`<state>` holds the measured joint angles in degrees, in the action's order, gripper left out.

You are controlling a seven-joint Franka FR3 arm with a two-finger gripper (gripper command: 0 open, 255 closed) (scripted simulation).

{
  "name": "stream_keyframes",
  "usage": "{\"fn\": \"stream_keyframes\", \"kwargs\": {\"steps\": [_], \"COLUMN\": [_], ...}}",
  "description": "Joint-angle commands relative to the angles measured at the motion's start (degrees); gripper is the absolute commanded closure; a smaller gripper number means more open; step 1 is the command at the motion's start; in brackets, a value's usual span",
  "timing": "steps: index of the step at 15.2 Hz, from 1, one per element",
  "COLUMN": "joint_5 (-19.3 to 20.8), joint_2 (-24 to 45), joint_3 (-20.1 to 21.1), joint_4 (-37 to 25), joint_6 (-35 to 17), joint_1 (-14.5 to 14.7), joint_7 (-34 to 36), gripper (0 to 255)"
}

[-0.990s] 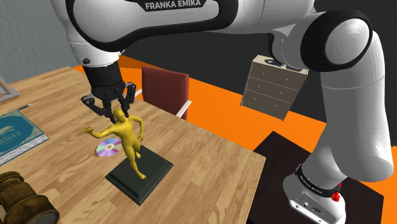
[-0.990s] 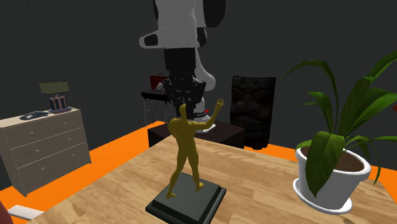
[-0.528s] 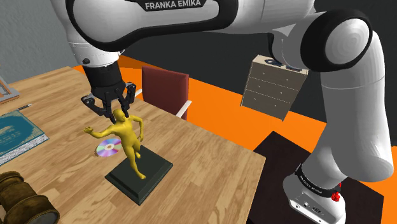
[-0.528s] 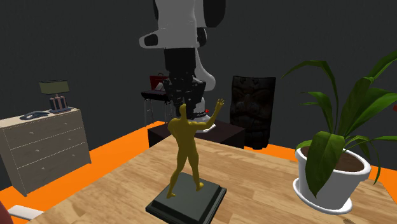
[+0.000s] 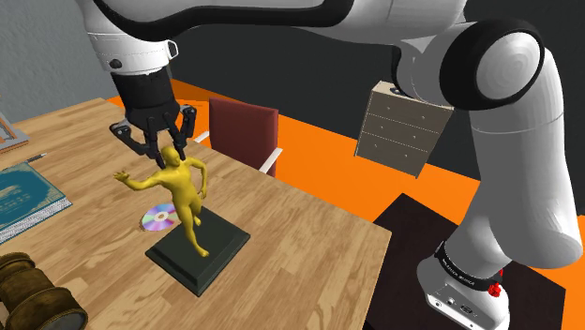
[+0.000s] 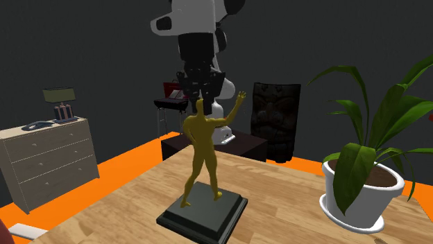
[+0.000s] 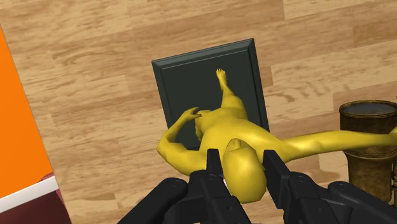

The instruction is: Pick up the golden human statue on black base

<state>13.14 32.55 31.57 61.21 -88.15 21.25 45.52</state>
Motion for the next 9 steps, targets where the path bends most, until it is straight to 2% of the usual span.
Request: {"fn": "stream_keyframes", "kwargs": {"steps": [1,7,9], "joint_5": [0.3,1.8,1.8], "joint_2": [0.8,4.2,4.3], "joint_3": [-0.1,-0.7,-0.8], "joint_4": [-3.1,-14.0,-14.4], "joint_6": [2.2,9.4,9.6], "joint_1": [0.8,3.9,4.1], "joint_7": [-0.1,-0.4,-0.4], "gripper": [255,255,255]}}
